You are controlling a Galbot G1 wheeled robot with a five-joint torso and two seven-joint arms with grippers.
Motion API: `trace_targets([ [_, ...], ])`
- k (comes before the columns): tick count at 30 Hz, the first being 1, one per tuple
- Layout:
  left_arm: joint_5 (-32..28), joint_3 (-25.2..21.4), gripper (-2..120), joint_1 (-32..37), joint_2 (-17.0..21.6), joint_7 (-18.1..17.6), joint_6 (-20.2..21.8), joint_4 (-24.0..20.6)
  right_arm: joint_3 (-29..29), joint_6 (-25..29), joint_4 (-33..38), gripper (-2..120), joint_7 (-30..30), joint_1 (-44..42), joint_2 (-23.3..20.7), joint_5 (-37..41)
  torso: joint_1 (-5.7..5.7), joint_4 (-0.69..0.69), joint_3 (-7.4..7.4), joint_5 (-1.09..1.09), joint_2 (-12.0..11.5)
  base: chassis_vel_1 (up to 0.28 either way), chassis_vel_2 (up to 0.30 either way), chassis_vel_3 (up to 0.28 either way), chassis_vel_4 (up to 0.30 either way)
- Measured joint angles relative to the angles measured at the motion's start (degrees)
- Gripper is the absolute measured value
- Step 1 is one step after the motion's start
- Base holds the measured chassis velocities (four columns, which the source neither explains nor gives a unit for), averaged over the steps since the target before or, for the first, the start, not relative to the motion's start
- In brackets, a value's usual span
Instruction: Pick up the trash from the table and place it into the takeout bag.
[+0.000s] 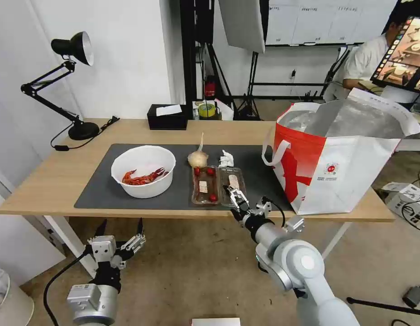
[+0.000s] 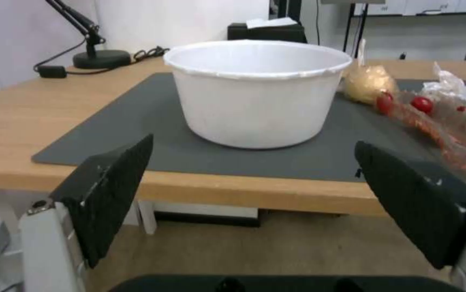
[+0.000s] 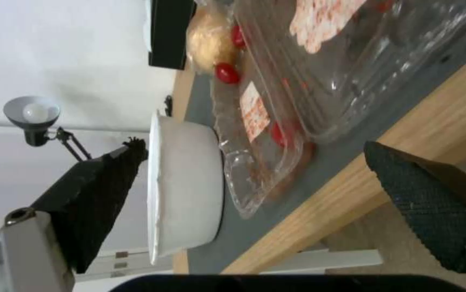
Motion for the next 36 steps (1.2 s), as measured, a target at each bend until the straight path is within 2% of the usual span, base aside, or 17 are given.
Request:
trace_targets([
  [14,-0.4,-0.88,100,0.16,1.98,-0.05,-0.09,0.31,-0.16,0.01,-2.96,100,1.8,1.05,5.77,-2.22,0.0,0.0,0.0,0.0,0.0,0.0,0.0,0.0,0.0],
  [36,-0.51,-0.97,100,-0.32,2.23,-0.12,-0.3,1.37,-0.63,-0.05,-5.68,100,2.01,2.86,8.46,-3.81,0.0,0.0,0.0,0.0,0.01,0.0,0.0,0.0,0.0],
])
